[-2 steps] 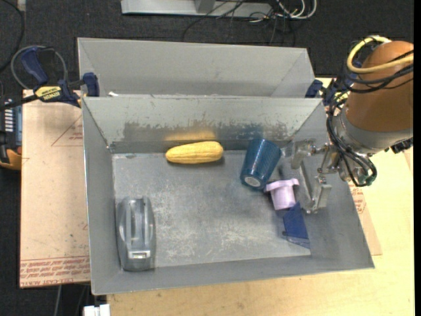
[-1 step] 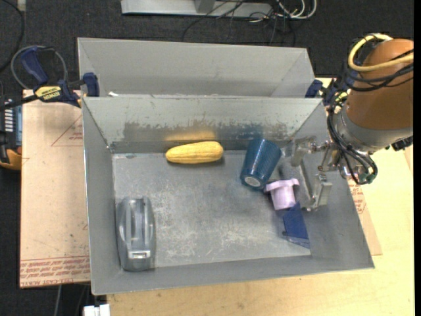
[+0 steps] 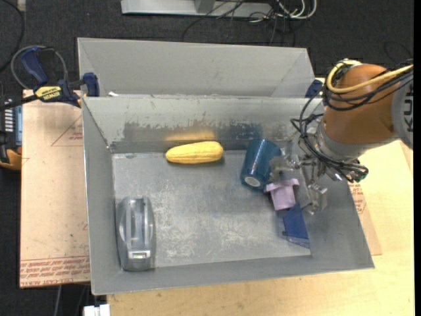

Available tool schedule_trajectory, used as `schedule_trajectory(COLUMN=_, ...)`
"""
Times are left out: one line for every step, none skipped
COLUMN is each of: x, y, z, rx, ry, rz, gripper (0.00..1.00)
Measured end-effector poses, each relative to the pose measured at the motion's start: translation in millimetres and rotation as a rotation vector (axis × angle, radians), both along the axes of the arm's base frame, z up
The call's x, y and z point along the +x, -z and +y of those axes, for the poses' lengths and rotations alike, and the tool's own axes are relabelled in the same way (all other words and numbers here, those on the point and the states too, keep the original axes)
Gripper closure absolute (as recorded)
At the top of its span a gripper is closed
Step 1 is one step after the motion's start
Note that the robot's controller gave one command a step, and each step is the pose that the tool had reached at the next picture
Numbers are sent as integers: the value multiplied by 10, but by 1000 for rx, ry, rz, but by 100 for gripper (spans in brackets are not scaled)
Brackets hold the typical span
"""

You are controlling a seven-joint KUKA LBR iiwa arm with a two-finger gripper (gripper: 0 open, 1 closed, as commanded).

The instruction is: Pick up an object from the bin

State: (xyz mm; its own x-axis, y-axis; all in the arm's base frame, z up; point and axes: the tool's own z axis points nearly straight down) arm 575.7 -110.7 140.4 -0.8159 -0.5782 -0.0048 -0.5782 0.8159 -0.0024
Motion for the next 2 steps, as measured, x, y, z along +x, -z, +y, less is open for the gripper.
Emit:
schedule_trajectory(x=-81, y=116, z=-13, rx=3, ry=292, rz=4, gripper=0)
schedule_trajectory(x=-41, y=350, z=-13, rx=3, ry=289, rz=-1, gripper=0)
